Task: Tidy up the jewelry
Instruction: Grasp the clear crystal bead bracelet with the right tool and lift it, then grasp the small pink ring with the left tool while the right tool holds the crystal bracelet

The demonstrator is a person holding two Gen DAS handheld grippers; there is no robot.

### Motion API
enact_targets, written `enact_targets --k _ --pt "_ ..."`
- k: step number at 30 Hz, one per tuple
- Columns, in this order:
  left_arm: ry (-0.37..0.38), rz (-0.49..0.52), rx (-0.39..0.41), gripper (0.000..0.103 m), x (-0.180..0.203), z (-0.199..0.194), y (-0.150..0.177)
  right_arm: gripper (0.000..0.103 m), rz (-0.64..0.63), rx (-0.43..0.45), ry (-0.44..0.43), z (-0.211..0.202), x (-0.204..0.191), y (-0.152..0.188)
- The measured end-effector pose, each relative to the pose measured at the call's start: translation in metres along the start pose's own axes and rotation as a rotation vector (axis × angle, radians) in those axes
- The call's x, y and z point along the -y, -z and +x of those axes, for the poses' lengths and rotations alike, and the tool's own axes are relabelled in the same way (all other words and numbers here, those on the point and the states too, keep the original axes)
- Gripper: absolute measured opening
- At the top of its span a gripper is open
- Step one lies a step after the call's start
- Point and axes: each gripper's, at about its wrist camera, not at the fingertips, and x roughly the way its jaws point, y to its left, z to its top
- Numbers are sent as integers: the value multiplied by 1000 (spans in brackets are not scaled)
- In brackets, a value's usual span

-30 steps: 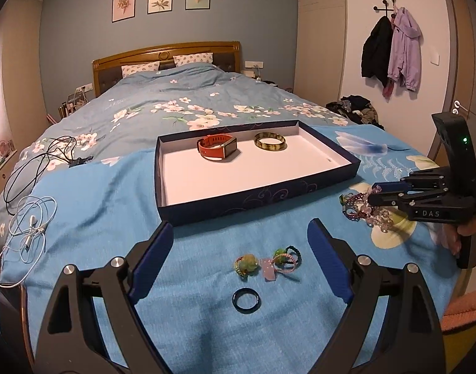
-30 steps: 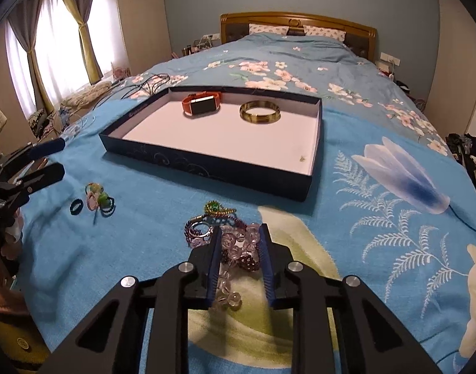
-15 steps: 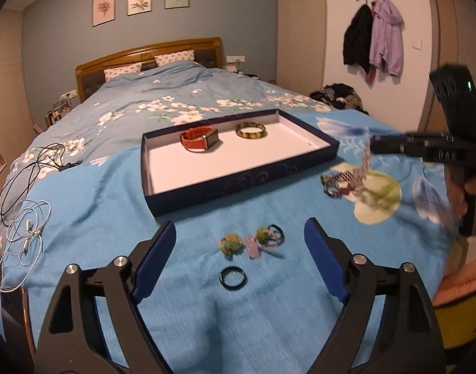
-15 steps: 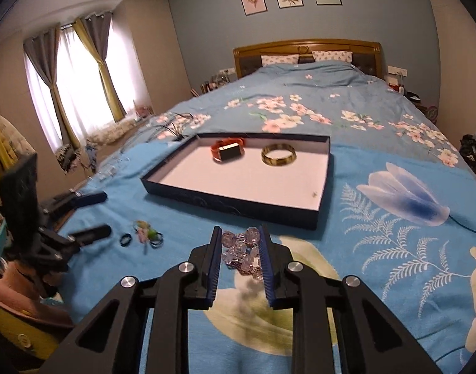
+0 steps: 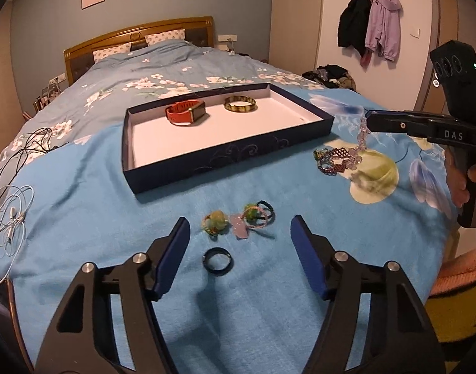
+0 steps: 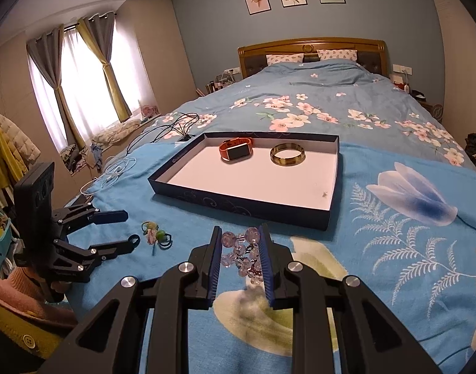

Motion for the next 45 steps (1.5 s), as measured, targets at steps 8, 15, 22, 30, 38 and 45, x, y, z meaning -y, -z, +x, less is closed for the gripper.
enact_targets --k 8,15,22,30,38,45 --pt "-18 -16 -38 65 -3 4 4 22 -1 0 -7 1 -1 1" --pt "-3 -10 -26 55 0 2 4 22 6 -6 -10 4 0 2" --pt "39 19 -54 43 12 21 -5 22 16 -13 -11 6 0 3" --pt "61 -32 -130 35 -2 40 -7 22 23 -13 -16 7 2 4" --pt "64 -49 -129 21 -6 40 -7 22 13 -11 -23 9 0 1" --pt "74 -79 -109 12 -11 35 -7 22 0 -1 -28 8 -3 -2"
